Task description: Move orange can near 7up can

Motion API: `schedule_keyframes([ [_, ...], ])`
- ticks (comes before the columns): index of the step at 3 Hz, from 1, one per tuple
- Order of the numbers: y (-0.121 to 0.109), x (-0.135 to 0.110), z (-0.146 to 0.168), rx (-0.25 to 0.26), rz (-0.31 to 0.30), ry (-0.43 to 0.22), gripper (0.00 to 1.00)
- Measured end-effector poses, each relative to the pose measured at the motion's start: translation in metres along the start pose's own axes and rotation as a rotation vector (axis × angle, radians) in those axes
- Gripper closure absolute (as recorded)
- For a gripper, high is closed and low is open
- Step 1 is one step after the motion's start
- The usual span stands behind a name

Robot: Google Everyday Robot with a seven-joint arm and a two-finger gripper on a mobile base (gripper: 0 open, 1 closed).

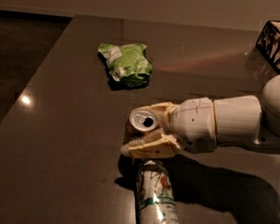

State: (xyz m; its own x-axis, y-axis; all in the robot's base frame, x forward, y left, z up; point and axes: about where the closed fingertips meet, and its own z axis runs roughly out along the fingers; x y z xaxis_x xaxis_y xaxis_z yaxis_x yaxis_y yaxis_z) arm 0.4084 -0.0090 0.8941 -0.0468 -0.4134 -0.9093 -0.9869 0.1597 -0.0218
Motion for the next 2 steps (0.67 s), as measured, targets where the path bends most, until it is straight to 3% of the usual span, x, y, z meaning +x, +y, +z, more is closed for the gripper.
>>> schedule_keyframes([
  [1, 0.0001, -0.0002, 0.0001, 0.0, 0.0, 0.0, 0.0],
  [2, 0.0002, -0.0002, 0.0001, 0.0, 0.0, 0.0, 0.0],
])
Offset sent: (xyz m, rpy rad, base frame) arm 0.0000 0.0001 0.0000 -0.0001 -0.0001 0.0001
